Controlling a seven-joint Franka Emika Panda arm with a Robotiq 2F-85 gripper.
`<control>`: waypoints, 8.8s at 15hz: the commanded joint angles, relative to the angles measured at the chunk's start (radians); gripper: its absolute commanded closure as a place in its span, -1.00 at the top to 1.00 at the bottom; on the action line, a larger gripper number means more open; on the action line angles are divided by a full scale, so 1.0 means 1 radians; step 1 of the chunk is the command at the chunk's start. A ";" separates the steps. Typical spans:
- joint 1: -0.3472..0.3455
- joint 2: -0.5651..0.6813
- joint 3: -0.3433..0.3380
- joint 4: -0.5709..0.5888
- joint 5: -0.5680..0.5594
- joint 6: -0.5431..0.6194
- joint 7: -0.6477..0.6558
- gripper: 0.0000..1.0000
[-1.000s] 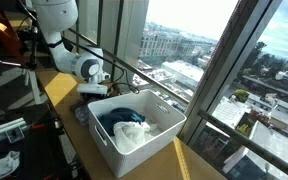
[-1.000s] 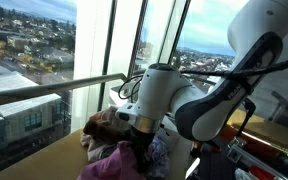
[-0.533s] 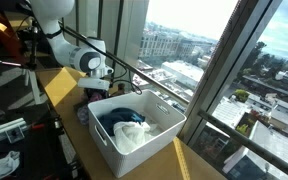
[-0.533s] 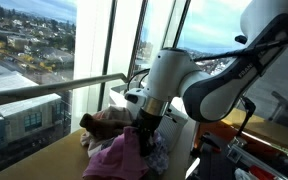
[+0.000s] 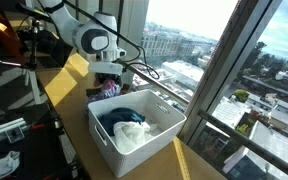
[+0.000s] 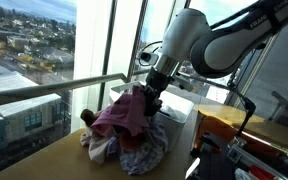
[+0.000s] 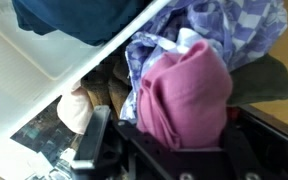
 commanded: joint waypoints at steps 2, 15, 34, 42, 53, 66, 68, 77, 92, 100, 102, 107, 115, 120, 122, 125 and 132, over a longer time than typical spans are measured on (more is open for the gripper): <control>-0.010 -0.106 0.000 0.004 0.090 -0.059 -0.097 -1.00; 0.031 -0.436 -0.091 0.034 0.446 -0.232 -0.377 -1.00; -0.006 -0.227 -0.322 0.123 0.454 -0.182 -0.427 -1.00; -0.070 -0.077 -0.289 0.125 0.422 -0.124 -0.391 -1.00; -0.083 -0.089 -0.274 0.144 0.387 -0.156 -0.323 0.35; -0.095 -0.075 -0.245 0.175 0.415 -0.151 -0.379 1.00; -0.099 -0.075 -0.237 0.179 0.416 -0.161 -0.401 1.00; -0.118 -0.072 -0.223 0.207 0.428 -0.241 -0.609 1.00; -0.095 -0.061 -0.226 0.169 0.387 -0.184 -0.656 1.00; 0.026 0.038 -0.127 0.220 0.242 -0.106 -0.642 1.00; 0.053 0.077 -0.109 0.246 0.201 -0.095 -0.641 1.00; 0.135 0.234 -0.099 0.377 0.041 -0.092 -0.633 1.00; 0.224 0.536 -0.124 0.572 -0.195 -0.091 -0.660 1.00; 0.203 0.621 -0.140 0.628 -0.242 -0.096 -0.669 1.00; 0.185 0.637 -0.133 0.633 -0.229 -0.097 -0.671 1.00; 0.165 0.646 -0.124 0.626 -0.215 -0.098 -0.668 0.50; 0.119 0.585 -0.097 0.569 -0.194 -0.091 -0.672 -0.41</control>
